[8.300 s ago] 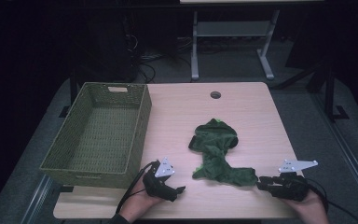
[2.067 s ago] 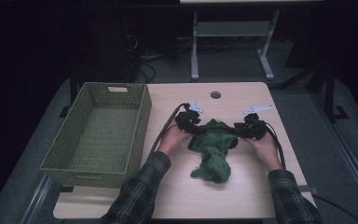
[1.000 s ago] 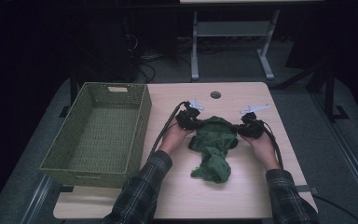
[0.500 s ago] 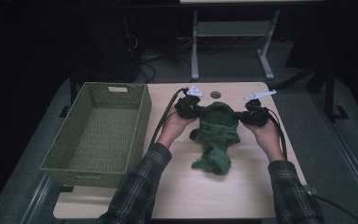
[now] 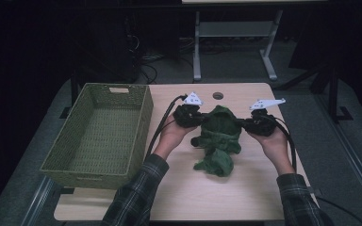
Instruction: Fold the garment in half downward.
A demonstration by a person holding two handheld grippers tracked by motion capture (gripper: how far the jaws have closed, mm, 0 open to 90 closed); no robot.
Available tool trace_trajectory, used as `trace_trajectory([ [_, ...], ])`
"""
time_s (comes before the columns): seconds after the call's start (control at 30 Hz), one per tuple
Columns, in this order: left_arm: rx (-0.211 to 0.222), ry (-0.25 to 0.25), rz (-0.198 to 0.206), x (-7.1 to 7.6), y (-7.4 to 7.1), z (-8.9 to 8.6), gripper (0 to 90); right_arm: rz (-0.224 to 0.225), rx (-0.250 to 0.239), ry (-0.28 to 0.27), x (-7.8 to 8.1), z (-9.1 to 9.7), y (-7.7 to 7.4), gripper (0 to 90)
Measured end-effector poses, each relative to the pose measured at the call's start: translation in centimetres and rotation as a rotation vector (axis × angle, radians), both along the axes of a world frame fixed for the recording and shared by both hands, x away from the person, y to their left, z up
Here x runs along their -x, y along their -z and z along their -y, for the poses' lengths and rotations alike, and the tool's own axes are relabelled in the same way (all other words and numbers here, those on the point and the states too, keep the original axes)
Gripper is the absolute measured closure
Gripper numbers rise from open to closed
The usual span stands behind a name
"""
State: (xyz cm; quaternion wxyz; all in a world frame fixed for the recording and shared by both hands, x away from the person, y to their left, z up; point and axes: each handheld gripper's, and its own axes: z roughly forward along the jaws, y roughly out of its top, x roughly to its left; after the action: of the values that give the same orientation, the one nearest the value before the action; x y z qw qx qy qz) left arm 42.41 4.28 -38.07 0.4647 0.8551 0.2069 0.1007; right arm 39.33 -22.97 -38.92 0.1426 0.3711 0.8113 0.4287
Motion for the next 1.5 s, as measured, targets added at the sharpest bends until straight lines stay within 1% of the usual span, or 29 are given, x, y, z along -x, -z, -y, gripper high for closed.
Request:
trace_trajectory([
  [0.03,0.006,0.003,0.001,0.3,0.1,-0.1,86.9,0.002,-0.001,-0.006,0.3,0.0,0.0,88.7],
  [0.1,0.000,0.009,0.005,0.8,0.2,-0.3,86.9,0.006,-0.008,-0.017,0.8,0.0,0.0,88.7],
  [0.17,0.000,0.015,0.006,1.2,0.3,-0.4,86.9,0.002,-0.003,-0.028,1.3,0.0,0.1,88.7],
  [0.2,0.001,0.018,0.008,1.5,0.4,-0.5,86.9,0.013,-0.003,-0.030,1.6,0.0,0.2,88.7],
  [0.23,-0.002,0.024,0.011,1.7,0.5,-0.6,86.9,0.015,-0.003,-0.034,1.9,0.0,0.3,88.7],
  [0.33,-0.006,0.034,0.013,2.5,0.6,-0.8,86.9,0.005,-0.002,-0.047,2.7,0.0,0.6,88.7],
  [0.4,-0.010,0.049,0.023,3.1,0.8,-0.9,86.9,0.020,0.000,-0.056,3.4,-0.1,0.8,88.7],
  [0.5,-0.019,0.067,0.041,4.0,0.9,-1.0,86.9,0.014,-0.007,-0.075,4.4,-0.2,1.1,88.7],
  [0.53,-0.016,0.076,0.046,4.3,1.0,-1.1,86.8,0.026,-0.001,-0.080,4.8,-0.2,1.3,88.7],
  [0.6,-0.017,0.084,0.051,4.8,1.1,-1.1,86.7,0.010,-0.002,-0.088,5.4,-0.3,1.5,88.7],
  [0.7,-0.017,0.106,0.057,5.7,1.3,-1.2,86.5,0.020,-0.011,-0.101,6.3,-0.5,1.7,88.7],
  [0.8,-0.018,0.125,0.066,6.6,1.7,-1.3,86.5,0.012,0.001,-0.119,7.1,-0.8,2.0,88.7],
  [0.83,-0.017,0.130,0.065,6.9,1.8,-1.3,86.5,0.009,-0.004,-0.123,7.5,-0.9,2.1,88.7],
  [0.87,-0.023,0.137,0.065,7.1,2.0,-1.3,86.5,0.017,-0.004,-0.127,7.8,-1.0,2.2,88.7],
  [0.9,-0.029,0.140,0.066,7.4,2.1,-1.4,86.4,0.010,-0.003,-0.128,8.0,-1.1,2.3,88.7],
  [0.97,-0.030,0.148,0.057,7.7,2.6,-1.4,86.4,-0.001,-0.006,-0.135,8.4,-1.1,2.6,88.7],
  [1.07,-0.037,0.164,0.052,8.4,3.4,-1.5,86.4,-0.007,-0.008,-0.144,9.0,-1.2,2.9,88.7],
  [1.13,-0.039,0.169,0.041,8.8,3.8,-1.6,86.4,-0.026,0.000,-0.145,9.4,-1.3,3.2,88.7],
  [1.17,-0.045,0.174,0.037,9.0,4.0,-1.6,86.4,-0.027,0.001,-0.150,9.6,-1.3,3.3,88.7],
  [1.2,-0.052,0.182,0.036,9.2,4.2,-1.6,86.5,-0.021,-0.004,-0.154,9.8,-1.3,3.4,88.7],
  [1.23,-0.054,0.183,0.031,9.5,4.4,-1.6,86.5,-0.033,-0.014,-0.154,10.1,-1.3,3.5,88.7],
  [1.27,-0.063,0.189,0.029,9.6,4.5,-1.7,86.5,-0.040,-0.012,-0.160,10.2,-1.4,3.7,88.7],
  [1.33,-0.083,0.195,0.032,10.0,4.9,-1.7,86.6,-0.054,0.009,-0.167,10.7,-1.7,3.9,88.7],
  [1.4,-0.086,0.200,0.018,10.2,5.3,-1.8,86.7,-0.055,0.005,-0.178,11.1,-1.8,4.0,88.7],
  [1.47,-0.106,0.214,0.014,10.5,5.6,-1.7,86.7,-0.068,0.022,-0.182,11.4,-1.9,4.2,88.7],
  [1.5,-0.108,0.219,0.008,10.6,5.8,-1.7,86.8,-0.066,0.030,-0.185,11.5,-1.8,4.4,88.7],
])
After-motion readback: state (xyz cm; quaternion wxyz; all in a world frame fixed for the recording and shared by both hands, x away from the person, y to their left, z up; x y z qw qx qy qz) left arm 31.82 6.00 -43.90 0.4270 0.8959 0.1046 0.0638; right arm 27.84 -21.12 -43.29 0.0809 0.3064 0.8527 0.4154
